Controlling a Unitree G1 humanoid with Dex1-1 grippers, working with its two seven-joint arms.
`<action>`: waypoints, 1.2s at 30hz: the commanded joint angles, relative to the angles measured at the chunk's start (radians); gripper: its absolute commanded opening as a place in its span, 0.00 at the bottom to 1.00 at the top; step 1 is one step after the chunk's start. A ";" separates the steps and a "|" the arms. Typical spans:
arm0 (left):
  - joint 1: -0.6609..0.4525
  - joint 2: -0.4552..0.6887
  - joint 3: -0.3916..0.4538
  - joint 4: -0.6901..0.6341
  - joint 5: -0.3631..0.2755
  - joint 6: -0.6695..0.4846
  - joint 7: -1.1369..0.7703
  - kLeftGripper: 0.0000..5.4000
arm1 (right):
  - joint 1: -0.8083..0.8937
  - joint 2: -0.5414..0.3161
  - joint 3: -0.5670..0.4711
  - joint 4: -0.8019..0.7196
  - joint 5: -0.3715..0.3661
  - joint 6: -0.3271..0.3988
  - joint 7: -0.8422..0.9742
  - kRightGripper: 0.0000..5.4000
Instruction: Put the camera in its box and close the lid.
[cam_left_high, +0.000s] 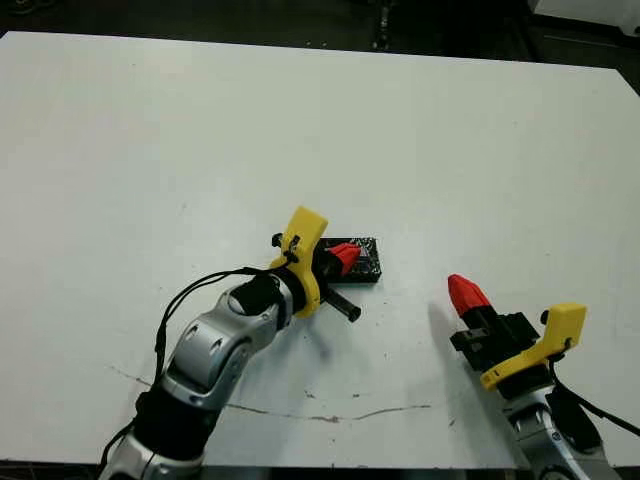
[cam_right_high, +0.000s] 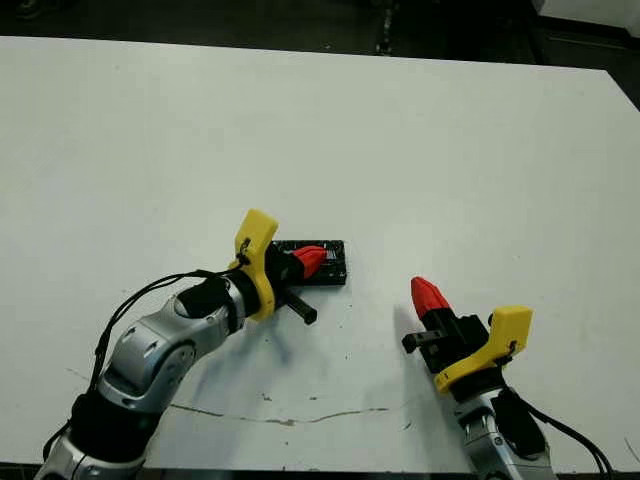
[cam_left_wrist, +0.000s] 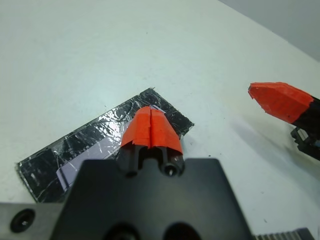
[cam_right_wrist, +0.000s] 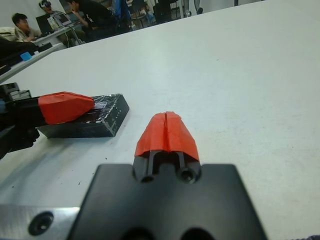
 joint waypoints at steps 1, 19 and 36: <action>0.055 0.025 -0.028 0.107 0.014 0.111 -0.008 0.00 | 0.017 -0.004 -0.009 -0.009 0.001 0.020 -0.011 0.00; 0.174 0.174 0.219 -0.190 -0.002 -0.434 -0.160 0.00 | 0.005 -0.010 -0.019 -0.011 0.013 -0.008 0.027 0.00; 0.367 0.056 0.437 0.087 0.113 -1.092 0.011 0.00 | -0.117 0.044 -0.067 0.013 -0.109 -0.086 -0.115 0.00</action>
